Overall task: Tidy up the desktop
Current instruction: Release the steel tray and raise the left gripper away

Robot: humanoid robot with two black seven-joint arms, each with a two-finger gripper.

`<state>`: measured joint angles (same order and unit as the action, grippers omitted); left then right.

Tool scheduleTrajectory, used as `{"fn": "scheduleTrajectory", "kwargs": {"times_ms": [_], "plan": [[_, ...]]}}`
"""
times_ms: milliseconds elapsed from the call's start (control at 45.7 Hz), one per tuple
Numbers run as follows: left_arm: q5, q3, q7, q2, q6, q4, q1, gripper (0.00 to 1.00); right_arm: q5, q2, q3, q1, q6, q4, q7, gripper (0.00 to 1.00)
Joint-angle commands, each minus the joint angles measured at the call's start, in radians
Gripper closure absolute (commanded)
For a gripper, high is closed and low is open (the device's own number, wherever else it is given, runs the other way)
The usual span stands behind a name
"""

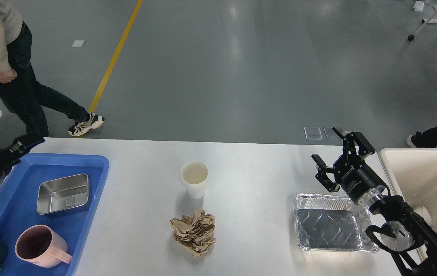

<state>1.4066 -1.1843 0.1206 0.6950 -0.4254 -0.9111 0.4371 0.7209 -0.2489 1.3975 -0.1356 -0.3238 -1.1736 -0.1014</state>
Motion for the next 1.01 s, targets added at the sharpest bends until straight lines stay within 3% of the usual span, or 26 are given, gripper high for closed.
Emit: {"fn": "scheduleTrajectory", "kwargs": {"times_ms": [0, 263, 416, 525, 635, 854, 985], "plan": [[-0.199, -0.047, 0.013, 0.017, 0.025, 0.001, 0.058, 0.03, 0.000, -0.003, 0.000, -0.001, 0.000, -0.001, 0.000, 0.00], [-0.758, -0.112, 0.010, 0.009, 0.310, 0.006, 0.101, 0.03, 0.000, -0.012, 0.000, -0.001, 0.000, -0.012, 0.000, 0.00], [-1.046, -0.110, 0.016, 0.015, 0.315, 0.014, 0.124, 0.03, 0.000, -0.016, 0.000, -0.002, 0.000, -0.017, 0.000, 0.00], [-1.173, -0.112, 0.017, 0.032, 0.312, 0.113, 0.195, 0.03, -0.001, -0.024, 0.000, -0.001, 0.000, -0.018, 0.000, 0.00], [-1.348, -0.117, 0.022, 0.067, 0.242, 0.156, 0.218, 0.03, 0.000, -0.026, 0.000, 0.001, 0.000, -0.020, 0.000, 0.00], [-1.578, -0.130, 0.145, 0.107, 0.172, 0.205, 0.261, 0.03, 0.000, -0.020, -0.002, 0.004, 0.000, -0.020, 0.000, 0.00], [-1.592, -0.193, 0.290, 0.097, 0.148, 0.369, 0.366, 0.03, 0.000, -0.013, -0.002, 0.004, 0.000, -0.020, 0.000, 0.00]]}}
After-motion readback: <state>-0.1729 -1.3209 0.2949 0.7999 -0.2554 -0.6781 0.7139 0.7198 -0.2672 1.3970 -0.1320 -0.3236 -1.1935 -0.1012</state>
